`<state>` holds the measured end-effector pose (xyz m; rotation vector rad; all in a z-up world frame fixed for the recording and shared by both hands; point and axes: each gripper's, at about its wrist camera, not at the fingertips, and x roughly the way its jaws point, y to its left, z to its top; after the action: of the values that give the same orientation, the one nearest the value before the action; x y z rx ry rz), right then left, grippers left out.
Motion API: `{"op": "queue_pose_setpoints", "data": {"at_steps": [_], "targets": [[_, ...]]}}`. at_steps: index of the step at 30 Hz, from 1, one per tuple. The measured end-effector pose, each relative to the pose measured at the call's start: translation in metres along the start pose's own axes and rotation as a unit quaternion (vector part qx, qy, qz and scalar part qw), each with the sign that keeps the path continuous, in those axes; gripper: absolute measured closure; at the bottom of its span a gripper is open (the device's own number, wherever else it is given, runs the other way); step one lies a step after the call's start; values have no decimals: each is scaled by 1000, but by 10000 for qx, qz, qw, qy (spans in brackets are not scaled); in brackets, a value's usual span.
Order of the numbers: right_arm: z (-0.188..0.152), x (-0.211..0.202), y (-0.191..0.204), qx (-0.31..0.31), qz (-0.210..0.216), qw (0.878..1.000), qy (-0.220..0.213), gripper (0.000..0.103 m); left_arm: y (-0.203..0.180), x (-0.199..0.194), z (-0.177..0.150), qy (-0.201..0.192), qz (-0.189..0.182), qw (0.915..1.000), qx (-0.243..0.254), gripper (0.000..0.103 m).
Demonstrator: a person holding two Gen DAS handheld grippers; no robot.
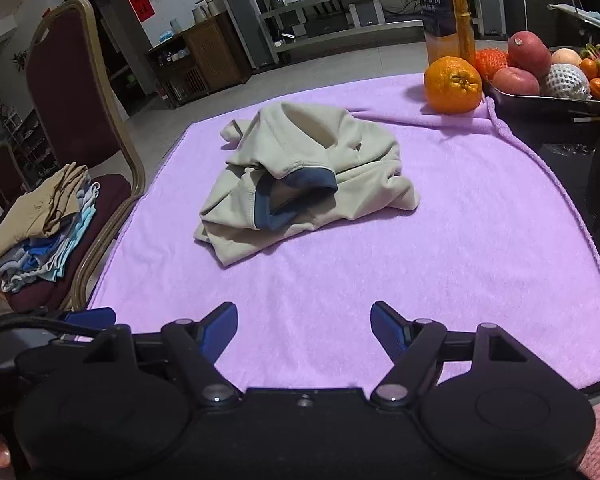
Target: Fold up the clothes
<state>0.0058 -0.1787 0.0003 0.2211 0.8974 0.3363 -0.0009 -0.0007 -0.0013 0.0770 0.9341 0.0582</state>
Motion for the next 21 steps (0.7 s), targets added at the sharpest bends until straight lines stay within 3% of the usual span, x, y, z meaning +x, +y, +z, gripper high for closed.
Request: {"op": "queue_pose_setpoints", "data": {"at_steps": [5, 21], "targets": [[0, 0, 1, -58, -56, 10000, -54, 30, 5, 4, -4, 139, -159, 9997, -111, 9], [1, -1, -1, -81, -100, 9999, -96, 28, -4, 4, -8, 79, 15, 10000, 1, 8]]}}
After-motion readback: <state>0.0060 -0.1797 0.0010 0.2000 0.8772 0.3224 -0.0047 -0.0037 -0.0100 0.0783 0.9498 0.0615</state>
